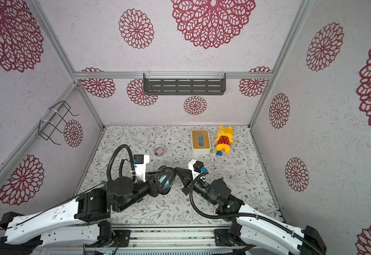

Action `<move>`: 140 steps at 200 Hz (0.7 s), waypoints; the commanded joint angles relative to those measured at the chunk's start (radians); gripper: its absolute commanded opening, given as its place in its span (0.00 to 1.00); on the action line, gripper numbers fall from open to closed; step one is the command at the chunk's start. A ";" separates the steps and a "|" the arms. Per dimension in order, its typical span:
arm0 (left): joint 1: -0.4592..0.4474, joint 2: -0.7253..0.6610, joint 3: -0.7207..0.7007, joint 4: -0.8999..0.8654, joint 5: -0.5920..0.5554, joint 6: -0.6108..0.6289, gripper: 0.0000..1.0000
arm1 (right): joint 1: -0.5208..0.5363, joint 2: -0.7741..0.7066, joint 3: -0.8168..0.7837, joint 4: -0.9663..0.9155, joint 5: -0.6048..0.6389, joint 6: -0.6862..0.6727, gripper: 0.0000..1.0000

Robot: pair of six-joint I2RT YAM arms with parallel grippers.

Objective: Pack away charging kits
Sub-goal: Zip the zipper on the storage bag.

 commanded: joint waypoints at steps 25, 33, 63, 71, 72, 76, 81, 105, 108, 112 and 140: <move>0.054 0.027 0.014 -0.127 0.224 0.014 0.00 | -0.036 -0.039 0.063 0.031 0.168 -0.015 0.00; 0.055 0.032 0.014 -0.133 0.235 0.019 0.00 | -0.038 -0.037 0.075 0.023 0.167 -0.024 0.00; 0.054 0.060 0.020 -0.136 0.305 0.047 0.00 | -0.037 -0.023 0.116 0.001 0.156 -0.053 0.00; 0.054 0.072 0.026 -0.149 0.308 0.050 0.00 | -0.037 -0.019 0.124 -0.001 0.153 -0.062 0.00; 0.054 0.073 0.027 -0.151 0.307 0.051 0.00 | -0.037 -0.018 0.125 -0.002 0.153 -0.063 0.00; 0.055 0.078 0.030 -0.160 0.305 0.049 0.00 | -0.037 -0.017 0.129 -0.005 0.152 -0.067 0.00; 0.055 0.084 0.033 -0.168 0.300 0.047 0.00 | -0.038 -0.017 0.135 -0.008 0.149 -0.073 0.00; 0.055 0.097 0.032 -0.170 0.319 0.057 0.00 | -0.036 -0.024 0.155 -0.017 0.129 -0.091 0.00; 0.056 0.099 0.033 -0.171 0.321 0.059 0.00 | -0.037 -0.024 0.158 -0.019 0.119 -0.094 0.00; 0.055 0.100 0.035 -0.173 0.324 0.062 0.00 | -0.038 -0.023 0.162 -0.023 0.108 -0.098 0.00; 0.063 0.092 0.043 -0.170 0.315 0.071 0.00 | -0.037 -0.020 0.168 -0.029 0.051 -0.070 0.00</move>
